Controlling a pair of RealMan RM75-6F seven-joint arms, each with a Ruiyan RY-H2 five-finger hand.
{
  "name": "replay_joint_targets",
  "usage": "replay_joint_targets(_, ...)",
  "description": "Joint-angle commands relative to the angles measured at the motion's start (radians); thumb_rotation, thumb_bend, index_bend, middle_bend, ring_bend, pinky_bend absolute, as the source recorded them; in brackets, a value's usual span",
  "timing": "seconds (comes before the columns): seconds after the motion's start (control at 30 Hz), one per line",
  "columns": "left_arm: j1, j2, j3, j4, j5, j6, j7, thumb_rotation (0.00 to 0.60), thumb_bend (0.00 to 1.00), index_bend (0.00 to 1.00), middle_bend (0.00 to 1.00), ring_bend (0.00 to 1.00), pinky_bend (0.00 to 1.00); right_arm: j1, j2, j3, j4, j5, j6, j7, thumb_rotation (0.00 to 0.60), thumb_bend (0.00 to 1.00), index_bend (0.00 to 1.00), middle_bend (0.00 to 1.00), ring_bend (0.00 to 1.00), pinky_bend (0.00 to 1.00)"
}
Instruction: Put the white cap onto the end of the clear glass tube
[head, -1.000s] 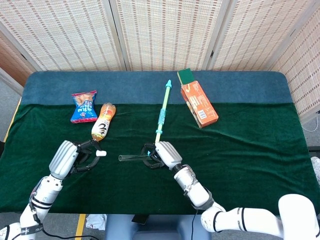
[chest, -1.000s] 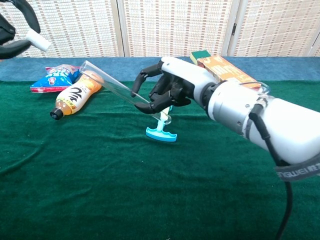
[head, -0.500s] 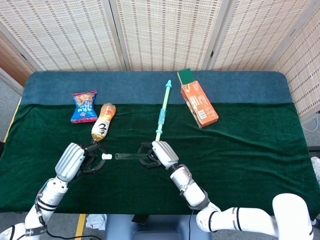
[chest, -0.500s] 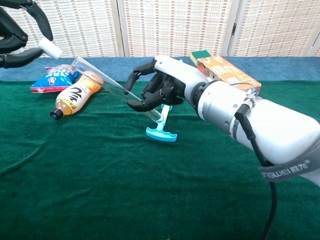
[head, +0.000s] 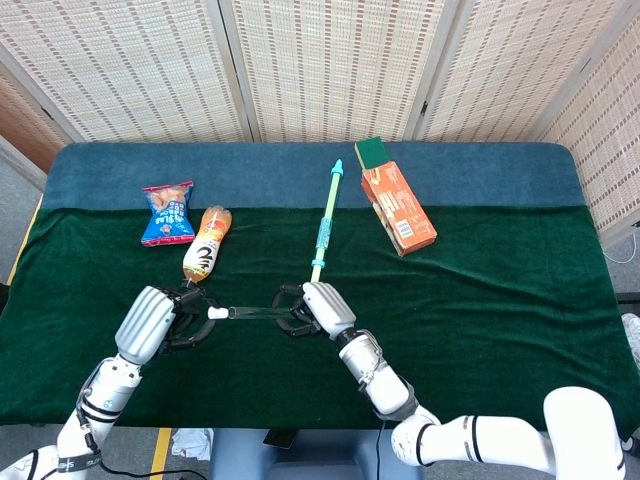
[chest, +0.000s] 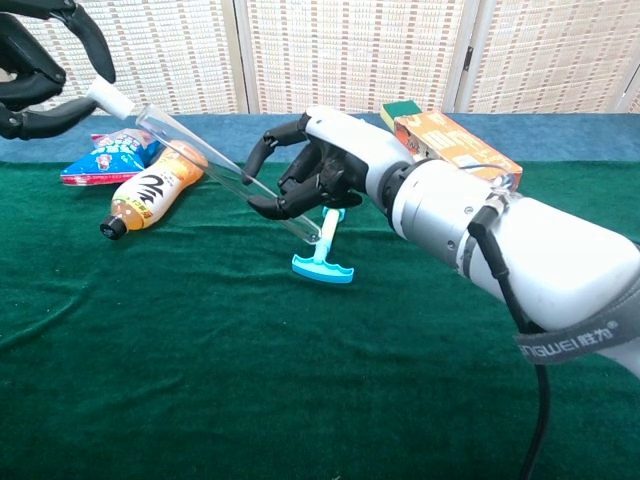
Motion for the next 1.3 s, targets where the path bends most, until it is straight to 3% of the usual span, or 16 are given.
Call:
replay_joint_targets(0.03,-0.001,-0.002,0.001,0.000,0.000,0.001,0.003,0.600,0.57,0.63,1.00,0.91,0.84,0.000,0.000,0.000,0.000,0.000,0.001,0.001,0.600,0.75,0.84,1.00,1.00,1.00)
replay_joint_targets(1.3,-0.022,-0.028,-0.002,0.007,-0.026,-0.010,0.007,0.600,0.57,0.64,1.00,0.91,0.84,0.017,-0.026,0.012,0.013,0.015,0.006,0.009,0.600,0.75,0.84,1.00,1.00,1.00)
